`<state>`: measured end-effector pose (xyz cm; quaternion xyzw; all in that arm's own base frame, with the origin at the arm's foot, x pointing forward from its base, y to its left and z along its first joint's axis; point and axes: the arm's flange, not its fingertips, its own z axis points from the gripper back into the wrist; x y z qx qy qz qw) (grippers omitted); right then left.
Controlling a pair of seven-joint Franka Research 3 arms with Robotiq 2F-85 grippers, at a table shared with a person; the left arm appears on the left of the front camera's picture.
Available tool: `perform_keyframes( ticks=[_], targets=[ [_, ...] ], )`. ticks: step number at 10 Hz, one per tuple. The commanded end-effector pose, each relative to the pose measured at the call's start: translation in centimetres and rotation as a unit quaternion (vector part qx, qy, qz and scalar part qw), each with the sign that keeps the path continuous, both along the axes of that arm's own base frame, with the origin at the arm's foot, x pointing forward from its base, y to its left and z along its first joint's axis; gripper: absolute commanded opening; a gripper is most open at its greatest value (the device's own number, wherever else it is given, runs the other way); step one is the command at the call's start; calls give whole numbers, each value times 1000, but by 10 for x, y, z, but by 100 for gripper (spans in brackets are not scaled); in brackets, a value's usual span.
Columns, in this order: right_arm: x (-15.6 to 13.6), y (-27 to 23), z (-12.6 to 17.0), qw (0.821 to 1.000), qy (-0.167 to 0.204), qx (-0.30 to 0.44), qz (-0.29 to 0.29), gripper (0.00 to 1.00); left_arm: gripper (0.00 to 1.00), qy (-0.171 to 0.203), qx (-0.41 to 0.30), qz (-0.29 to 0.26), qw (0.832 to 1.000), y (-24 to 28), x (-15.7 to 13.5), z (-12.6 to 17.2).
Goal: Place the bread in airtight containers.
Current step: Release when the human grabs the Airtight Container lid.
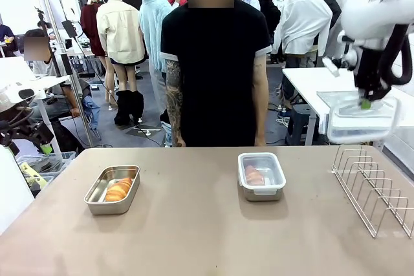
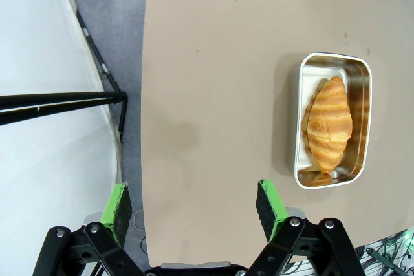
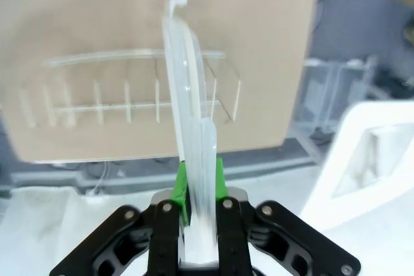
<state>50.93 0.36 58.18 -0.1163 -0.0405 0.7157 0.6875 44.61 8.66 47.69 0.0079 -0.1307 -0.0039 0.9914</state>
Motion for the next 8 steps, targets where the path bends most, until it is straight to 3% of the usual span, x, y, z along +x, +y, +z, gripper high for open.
perform_keyframes(
  ticks=[1,3,5,7,8],
  targets=[
    [-30,33,35,997,-66,-46,-2,0,100,1,0,-8,1000,1,-2,1],
    [-10,61,66,992,-104,-40,60,0,100,1,0,-8,1000,1,-2,1],
    [29,92,84,980,-154,-38,120,0,100,1,0,-8,1000,1,-2,1],
    [77,119,90,975,-165,-13,149,0,100,1,0,-8,1000,1,-2,1],
    [98,127,91,975,-153,-8,160,0,100,1,0,-8,1000,1,-2,1]
  ],
)
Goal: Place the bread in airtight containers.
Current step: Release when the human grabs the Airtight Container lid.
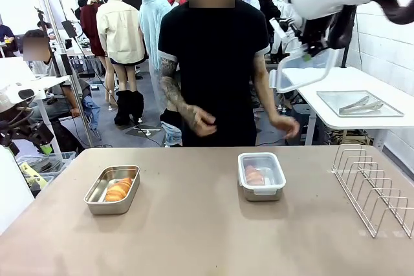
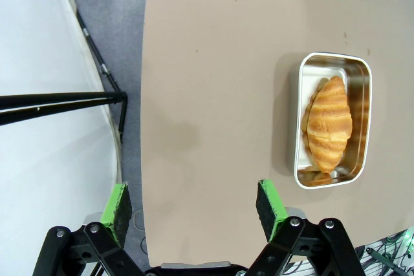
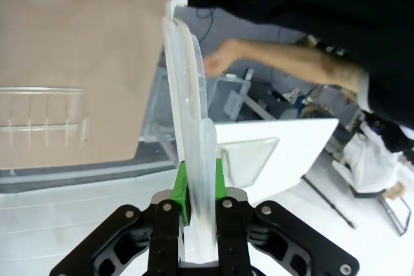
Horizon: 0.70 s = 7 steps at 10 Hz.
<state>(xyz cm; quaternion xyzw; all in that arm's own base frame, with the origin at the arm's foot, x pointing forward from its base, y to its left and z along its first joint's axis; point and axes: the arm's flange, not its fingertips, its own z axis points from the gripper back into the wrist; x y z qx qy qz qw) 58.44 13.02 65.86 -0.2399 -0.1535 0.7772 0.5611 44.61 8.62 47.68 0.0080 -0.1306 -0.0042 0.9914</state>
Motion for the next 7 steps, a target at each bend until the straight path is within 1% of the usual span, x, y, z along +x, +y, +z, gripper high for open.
perform_keyframes(
  ticks=[1,4,7],
  targets=[
    [40,6,18,999,29,14,29,0,100,1,0,-7,1000,2,-2,1],
    [63,14,18,998,46,21,25,0,100,1,0,-7,1000,2,-2,1],
    [69,15,18,998,56,22,25,0,100,1,0,-7,1000,2,-2,1]
  ],
)
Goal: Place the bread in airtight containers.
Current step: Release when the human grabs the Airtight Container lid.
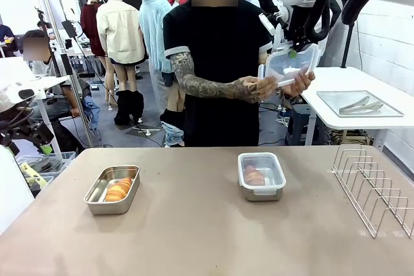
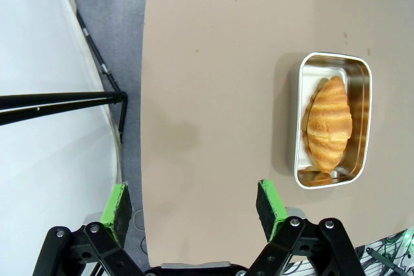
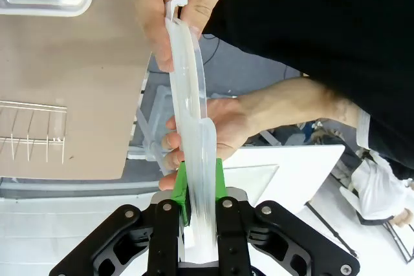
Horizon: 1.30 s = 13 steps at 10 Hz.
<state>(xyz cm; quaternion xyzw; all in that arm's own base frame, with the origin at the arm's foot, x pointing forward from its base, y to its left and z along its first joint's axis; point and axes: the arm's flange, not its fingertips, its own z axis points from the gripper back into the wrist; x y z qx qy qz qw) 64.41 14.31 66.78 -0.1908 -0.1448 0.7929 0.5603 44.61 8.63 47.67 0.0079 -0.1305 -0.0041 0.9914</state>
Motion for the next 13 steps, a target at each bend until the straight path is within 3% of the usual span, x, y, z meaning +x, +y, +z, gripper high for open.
perform_keyframes(
  ticks=[1,4,5,9,10,11,13],
  targets=[
    [11,3,9,1000,13,3,10,0,100,1,0,-7,1000,2,-2,1],
    [5,2,12,1000,13,1,8,0,100,1,0,-7,1000,2,-2,1],
    [1,1,13,1000,15,-1,4,8,100,1,0,-7,1000,2,-2,1],
    [-44,-21,22,999,41,-26,24,85,100,1,0,-7,1000,2,-2,1],
    [-60,-34,22,998,45,-32,21,100,100,1,0,-7,1000,2,-2,1],
    [-76,-51,19,998,48,-32,17,100,100,1,0,-7,1000,2,-2,1],
    [-97,-95,-4,995,97,-4,24,100,100,1,0,-7,1000,2,-2,1]
  ],
)
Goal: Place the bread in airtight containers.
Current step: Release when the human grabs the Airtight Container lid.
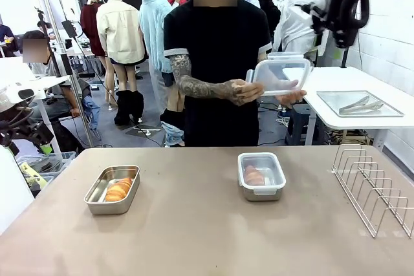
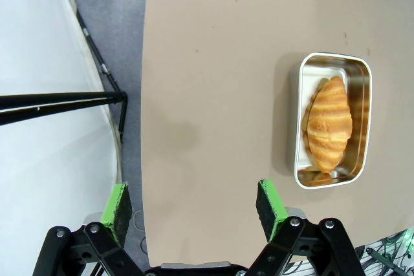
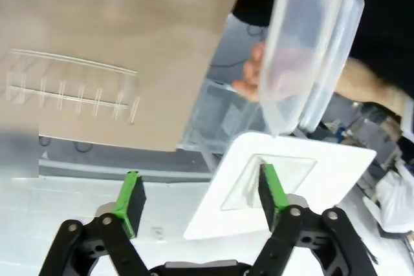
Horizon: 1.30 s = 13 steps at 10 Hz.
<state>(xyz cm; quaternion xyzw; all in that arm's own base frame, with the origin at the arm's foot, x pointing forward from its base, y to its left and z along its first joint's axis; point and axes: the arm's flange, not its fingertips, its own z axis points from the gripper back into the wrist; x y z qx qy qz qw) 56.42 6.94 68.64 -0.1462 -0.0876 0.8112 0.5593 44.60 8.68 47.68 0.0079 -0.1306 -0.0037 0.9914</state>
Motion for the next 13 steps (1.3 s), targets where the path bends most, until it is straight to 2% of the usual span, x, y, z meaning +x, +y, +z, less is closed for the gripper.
perform_keyframes(
  ticks=[1,2,3,5,8,9,11,12,13],
  targets=[
    [-23,-40,-37,998,48,42,14,100,100,1,0,-8,1000,1,-2,1],
    [-26,-59,-49,995,68,71,-2,100,100,1,0,-8,1000,1,-2,1],
    [-32,-80,-66,988,105,112,-22,100,100,1,0,-8,1000,1,-2,1],
    [-38,-107,-95,966,176,177,-69,100,100,1,0,-8,1000,1,-2,1],
    [-37,-127,-133,936,235,236,-111,100,100,1,0,-8,1000,1,-2,1],
    [-39,-129,-139,938,223,236,-124,100,100,1,0,-8,1000,1,-2,1],
    [-44,-132,-145,944,168,236,-157,100,100,1,0,-8,1000,1,-2,1],
    [-46,-131,-148,943,158,235,-172,100,100,1,0,-8,1000,1,-2,1],
    [-34,-139,-140,942,205,228,-136,100,100,1,0,-8,1000,1,-2,1]
  ],
)
